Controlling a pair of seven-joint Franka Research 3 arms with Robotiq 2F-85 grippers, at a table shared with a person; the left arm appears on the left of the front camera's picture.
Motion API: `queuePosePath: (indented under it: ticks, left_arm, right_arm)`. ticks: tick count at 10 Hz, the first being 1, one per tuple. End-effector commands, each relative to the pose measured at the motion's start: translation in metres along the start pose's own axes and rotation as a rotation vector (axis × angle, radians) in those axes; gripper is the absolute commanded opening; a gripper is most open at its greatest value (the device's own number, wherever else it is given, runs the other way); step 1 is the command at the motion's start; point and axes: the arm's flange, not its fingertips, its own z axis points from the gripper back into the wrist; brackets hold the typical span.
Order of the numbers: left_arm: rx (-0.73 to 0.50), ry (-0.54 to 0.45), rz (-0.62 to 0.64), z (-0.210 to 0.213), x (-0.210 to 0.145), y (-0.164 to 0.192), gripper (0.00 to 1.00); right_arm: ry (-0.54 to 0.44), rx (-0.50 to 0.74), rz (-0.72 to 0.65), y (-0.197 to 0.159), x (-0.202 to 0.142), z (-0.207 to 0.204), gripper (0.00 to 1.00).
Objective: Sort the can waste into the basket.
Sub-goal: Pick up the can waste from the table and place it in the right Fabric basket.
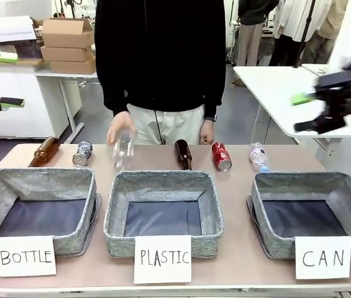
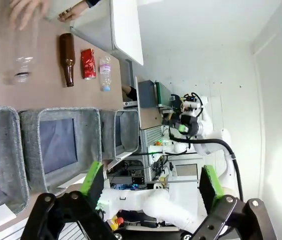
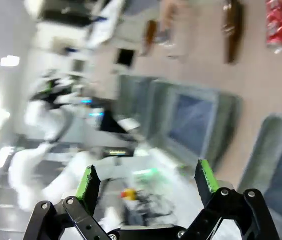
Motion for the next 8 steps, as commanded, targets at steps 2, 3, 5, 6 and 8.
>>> queuePosePath:
  ticks: [2, 3, 5, 6, 8]
  left_arm:
    - [-0.024, -0.002, -0.025, -0.003, 0.002, -0.001, 1.00]
    - [-0.024, -0.002, -0.025, -0.003, 0.002, -0.001, 1.00]
    - [-0.024, -0.002, -0.025, -0.003, 0.002, -0.001, 1.00]
    - [-0.024, -0.002, -0.025, -0.003, 0.002, -0.001, 1.00]
    - [-0.024, -0.002, -0.025, -0.003, 0.002, -0.001, 1.00]
  right_arm:
    - [0.156, -0.645, 0.010, -0.022, 0.110, -0.099, 1.00]
    - [0.209, -0.621, -0.052, -0.034, 0.122, -0.128, 1.00]
    - [0.175, -0.690, -0.106, -0.047, 0.112, -0.134, 1.00]
    - [0.108, -0.578, 0.040, -0.040, 0.109, -0.150, 1.00]
    - [0.136, -0.680, -0.023, -0.068, 0.112, -0.152, 1.00]
